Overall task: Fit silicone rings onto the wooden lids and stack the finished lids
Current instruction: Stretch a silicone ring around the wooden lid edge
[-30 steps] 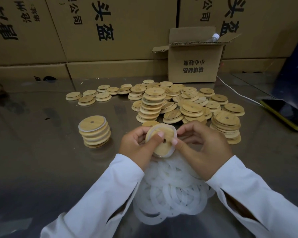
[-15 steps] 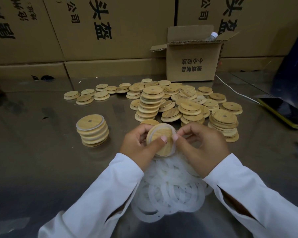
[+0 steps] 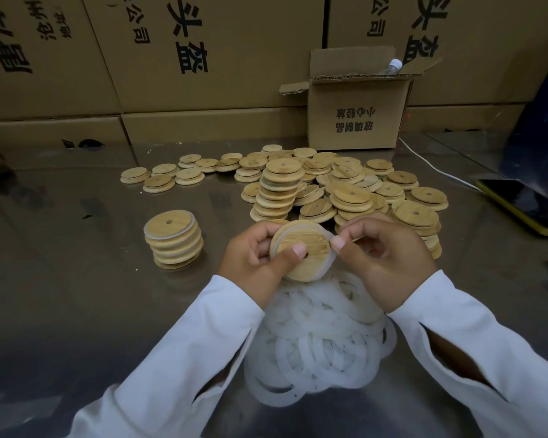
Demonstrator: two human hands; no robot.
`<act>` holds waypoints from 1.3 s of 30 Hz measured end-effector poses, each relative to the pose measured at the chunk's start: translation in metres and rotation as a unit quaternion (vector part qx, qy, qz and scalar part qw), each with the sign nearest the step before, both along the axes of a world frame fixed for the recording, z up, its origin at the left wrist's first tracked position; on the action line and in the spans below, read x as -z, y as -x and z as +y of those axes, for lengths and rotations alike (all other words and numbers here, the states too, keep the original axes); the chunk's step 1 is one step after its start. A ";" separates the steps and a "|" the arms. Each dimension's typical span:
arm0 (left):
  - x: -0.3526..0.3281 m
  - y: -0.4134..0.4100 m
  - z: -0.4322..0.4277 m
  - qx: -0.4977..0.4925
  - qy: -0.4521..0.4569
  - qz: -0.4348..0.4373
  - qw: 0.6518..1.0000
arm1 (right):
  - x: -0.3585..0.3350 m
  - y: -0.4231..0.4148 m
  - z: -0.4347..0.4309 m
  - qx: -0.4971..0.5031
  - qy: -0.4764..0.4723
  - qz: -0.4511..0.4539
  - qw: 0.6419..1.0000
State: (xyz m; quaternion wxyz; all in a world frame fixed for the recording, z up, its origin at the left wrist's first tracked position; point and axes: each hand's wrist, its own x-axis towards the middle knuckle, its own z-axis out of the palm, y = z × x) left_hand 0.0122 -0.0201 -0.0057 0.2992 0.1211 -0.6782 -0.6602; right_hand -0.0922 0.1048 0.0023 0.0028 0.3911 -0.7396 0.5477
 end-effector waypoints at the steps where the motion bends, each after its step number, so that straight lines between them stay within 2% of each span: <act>1: 0.000 0.000 0.000 -0.001 -0.001 0.001 1.000 | 0.000 0.000 0.000 -0.003 -0.003 -0.002 1.000; 10: 0.002 0.000 0.002 -0.011 -0.030 0.009 0.999 | -0.001 -0.009 0.001 0.000 0.037 -0.041 0.998; 14: 0.002 0.001 0.001 -0.040 -0.042 0.021 0.998 | 0.001 -0.013 -0.002 0.031 0.041 0.002 0.999; 17: 0.004 0.003 0.002 -0.029 -0.065 0.019 0.997 | 0.002 -0.013 -0.002 0.017 0.041 0.028 0.999; 24: 0.006 0.004 0.004 0.000 -0.031 0.009 0.999 | 0.006 -0.008 -0.003 0.034 0.008 0.108 0.994; 32: 0.003 0.003 0.000 0.021 -0.013 0.004 1.000 | 0.004 0.000 -0.004 0.029 0.003 0.041 0.999; 39: 0.006 0.003 -0.001 0.007 -0.055 0.006 0.998 | -0.002 -0.002 0.002 -0.008 0.025 -0.011 1.000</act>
